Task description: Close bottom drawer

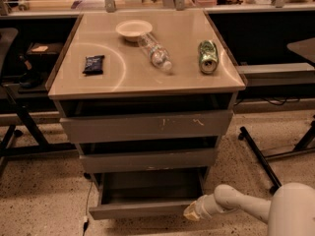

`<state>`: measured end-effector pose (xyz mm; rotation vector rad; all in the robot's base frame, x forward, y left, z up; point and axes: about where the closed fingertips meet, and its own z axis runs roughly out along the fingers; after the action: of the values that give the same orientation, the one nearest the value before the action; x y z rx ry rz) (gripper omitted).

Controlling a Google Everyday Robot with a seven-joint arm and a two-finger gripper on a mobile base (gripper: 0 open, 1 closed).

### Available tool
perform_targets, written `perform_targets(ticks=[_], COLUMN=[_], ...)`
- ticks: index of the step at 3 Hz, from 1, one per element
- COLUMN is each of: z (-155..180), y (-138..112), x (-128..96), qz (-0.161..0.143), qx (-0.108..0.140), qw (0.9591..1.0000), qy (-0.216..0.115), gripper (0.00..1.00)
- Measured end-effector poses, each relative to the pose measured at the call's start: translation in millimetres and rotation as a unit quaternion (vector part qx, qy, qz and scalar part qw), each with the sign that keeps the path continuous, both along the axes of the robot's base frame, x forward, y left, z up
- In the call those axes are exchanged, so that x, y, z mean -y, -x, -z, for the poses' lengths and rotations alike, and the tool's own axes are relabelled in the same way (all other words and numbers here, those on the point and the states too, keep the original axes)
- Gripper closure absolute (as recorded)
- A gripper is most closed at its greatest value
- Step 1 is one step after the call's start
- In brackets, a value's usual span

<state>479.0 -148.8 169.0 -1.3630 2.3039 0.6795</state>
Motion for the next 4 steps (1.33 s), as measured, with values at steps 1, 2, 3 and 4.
perform_targets(ticks=[1,2,3,4], z=[0.0,0.0,0.0,0.1], y=[0.0,0.0,0.1,0.1], x=[0.0,0.0,-0.1,-0.1], qz=[0.0,0.0,0.0,0.0], qx=[0.0,0.0,0.0,0.0], qw=[1.0,1.0,1.0,1.0], qy=[0.0,0.0,0.0,0.0], gripper=[0.59,0.36,0.13,0.0])
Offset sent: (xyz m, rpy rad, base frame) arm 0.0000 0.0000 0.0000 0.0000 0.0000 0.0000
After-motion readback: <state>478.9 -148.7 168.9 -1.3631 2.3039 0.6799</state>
